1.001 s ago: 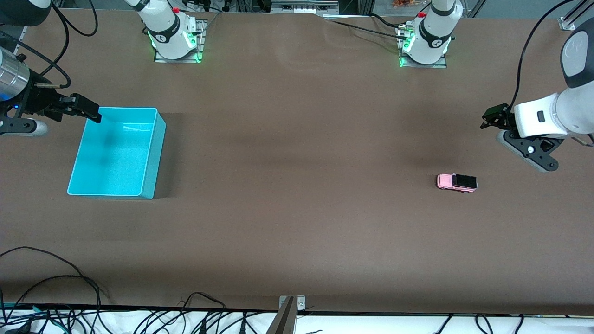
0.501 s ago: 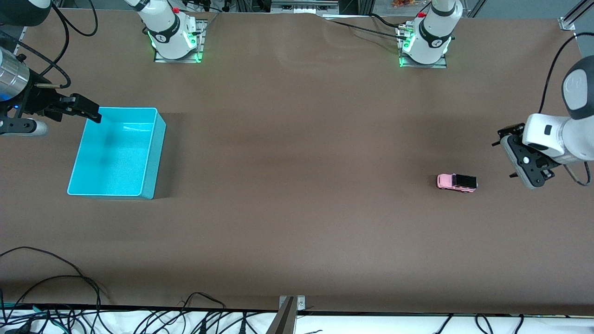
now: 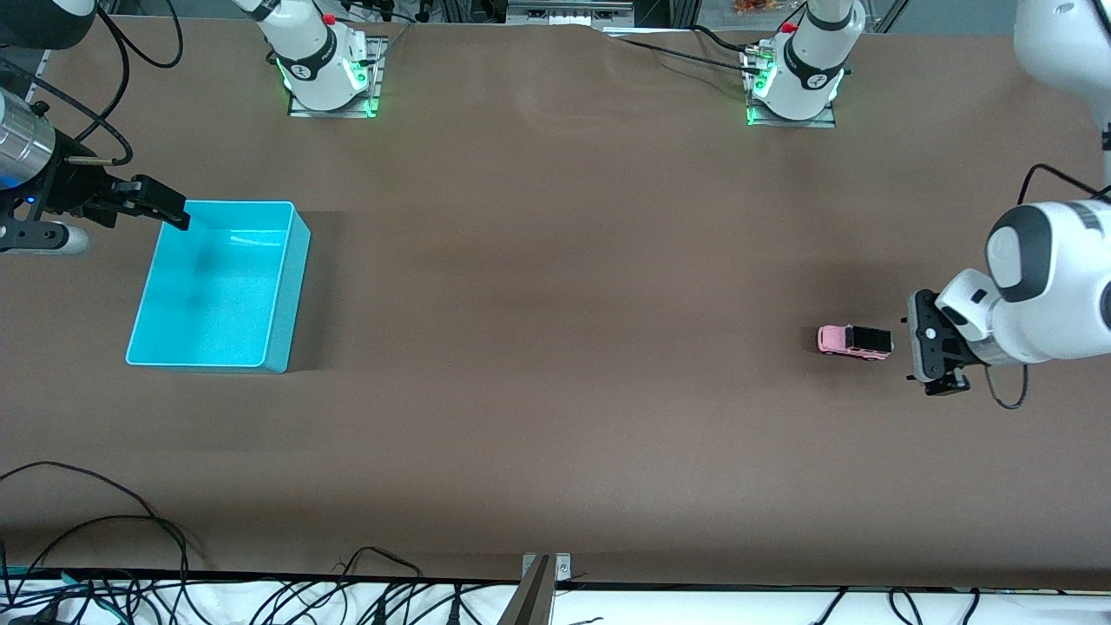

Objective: Wind and store pink jeep toy

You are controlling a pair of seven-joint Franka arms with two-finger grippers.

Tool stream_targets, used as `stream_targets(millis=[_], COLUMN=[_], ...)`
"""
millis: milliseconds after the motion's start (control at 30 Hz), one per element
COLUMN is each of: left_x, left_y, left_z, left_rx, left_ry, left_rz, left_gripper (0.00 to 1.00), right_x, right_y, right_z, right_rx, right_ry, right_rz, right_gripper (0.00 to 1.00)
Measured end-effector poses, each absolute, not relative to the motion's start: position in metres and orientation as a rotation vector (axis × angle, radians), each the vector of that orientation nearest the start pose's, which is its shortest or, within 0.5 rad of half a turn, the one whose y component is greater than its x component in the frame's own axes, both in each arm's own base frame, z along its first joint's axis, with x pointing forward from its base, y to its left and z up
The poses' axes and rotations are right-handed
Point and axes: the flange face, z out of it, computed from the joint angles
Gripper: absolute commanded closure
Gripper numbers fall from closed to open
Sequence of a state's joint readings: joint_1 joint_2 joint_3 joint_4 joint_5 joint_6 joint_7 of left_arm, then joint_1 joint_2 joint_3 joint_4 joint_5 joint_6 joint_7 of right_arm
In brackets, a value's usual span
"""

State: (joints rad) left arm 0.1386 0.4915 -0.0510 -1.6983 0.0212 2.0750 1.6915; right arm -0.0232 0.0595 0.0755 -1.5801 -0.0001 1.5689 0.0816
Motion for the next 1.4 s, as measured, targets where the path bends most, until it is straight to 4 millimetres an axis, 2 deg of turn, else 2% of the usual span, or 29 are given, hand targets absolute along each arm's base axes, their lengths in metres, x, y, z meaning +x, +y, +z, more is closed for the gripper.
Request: stream_targets(millis=[167, 401, 567, 1135, 1202, 1302, 1402], left_x=[0.649, 0.624, 0.611, 0.586, 0.584, 0.584, 0.585], left_y=[0.065, 0.074, 0.074, 0.063, 0.062, 0.059, 0.058], left_z=[0.284, 0.242, 0.222, 0.194, 0.193, 0.193, 0.193], left_rx=[-2.194, -2.171, -2.152, -2.160, -2.160, -2.155, -2.149], left_ry=[2.344, 2.354, 2.345, 2.377, 2.381, 2.385, 2.384], left_rz=[0.093, 0.078, 0.046, 0.065, 0.066, 0.061, 0.053], left_gripper=[0.00, 0.00, 0.00, 0.01, 0.11, 0.41, 0.59], right_x=[0.569, 0.569, 0.569, 0.569, 0.569, 0.569, 0.569], right_y=[0.029, 0.029, 0.028, 0.028, 0.028, 0.028, 0.028], right_z=[0.587, 0.587, 0.587, 0.587, 0.587, 0.587, 0.587], right_rx=[-3.140, -3.140, -3.140, -3.139, -3.139, -3.139, -3.139], right_ry=[0.046, 0.046, 0.046, 0.046, 0.046, 0.046, 0.046], right_rz=[0.111, 0.111, 0.111, 0.112, 0.112, 0.112, 0.112], right_gripper=[0.00, 0.00, 0.00, 0.00, 0.00, 0.00, 0.00])
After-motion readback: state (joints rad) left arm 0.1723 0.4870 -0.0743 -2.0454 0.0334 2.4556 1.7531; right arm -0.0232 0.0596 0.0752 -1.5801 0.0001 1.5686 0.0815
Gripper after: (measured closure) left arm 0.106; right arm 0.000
